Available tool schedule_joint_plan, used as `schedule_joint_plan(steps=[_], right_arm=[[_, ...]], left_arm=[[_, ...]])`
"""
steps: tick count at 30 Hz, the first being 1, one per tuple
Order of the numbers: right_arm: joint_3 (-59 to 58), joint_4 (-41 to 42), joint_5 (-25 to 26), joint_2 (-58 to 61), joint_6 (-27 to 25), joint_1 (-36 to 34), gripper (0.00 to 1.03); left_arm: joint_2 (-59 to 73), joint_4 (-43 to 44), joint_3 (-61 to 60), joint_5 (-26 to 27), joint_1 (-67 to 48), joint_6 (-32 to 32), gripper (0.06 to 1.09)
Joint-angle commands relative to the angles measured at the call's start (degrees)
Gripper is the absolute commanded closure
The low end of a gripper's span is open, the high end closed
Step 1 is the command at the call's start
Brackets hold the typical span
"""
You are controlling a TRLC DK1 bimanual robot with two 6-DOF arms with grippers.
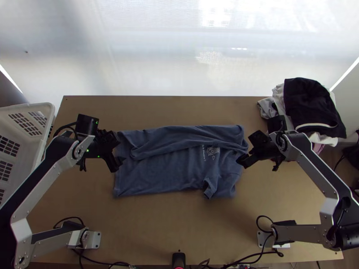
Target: Fold the t-shirt
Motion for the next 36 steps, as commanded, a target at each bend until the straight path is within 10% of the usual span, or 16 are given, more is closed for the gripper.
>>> schedule_joint_plan(steps=[1, 12, 36], right_arm=[[-12.1, 0.0, 6.6, -15.8, -2.3, 10.5, 0.05], [-22.3, 3.3, 16.9, -26.9, -0.9, 23.6, 0.05], [-33.1, 15.4, 24.3, -28.2, -1.6, 32.2, 0.05]], left_arm=[[-19.0, 10.0, -15.7, -10.4, -14.3, -3.1, 0.1], [-32.1, 17.8, -31.7, -25.4, -35.8, -7.3, 0.1], [-41.2, 15.7, -46.3, -26.1, -37.1, 8.0, 0.1]])
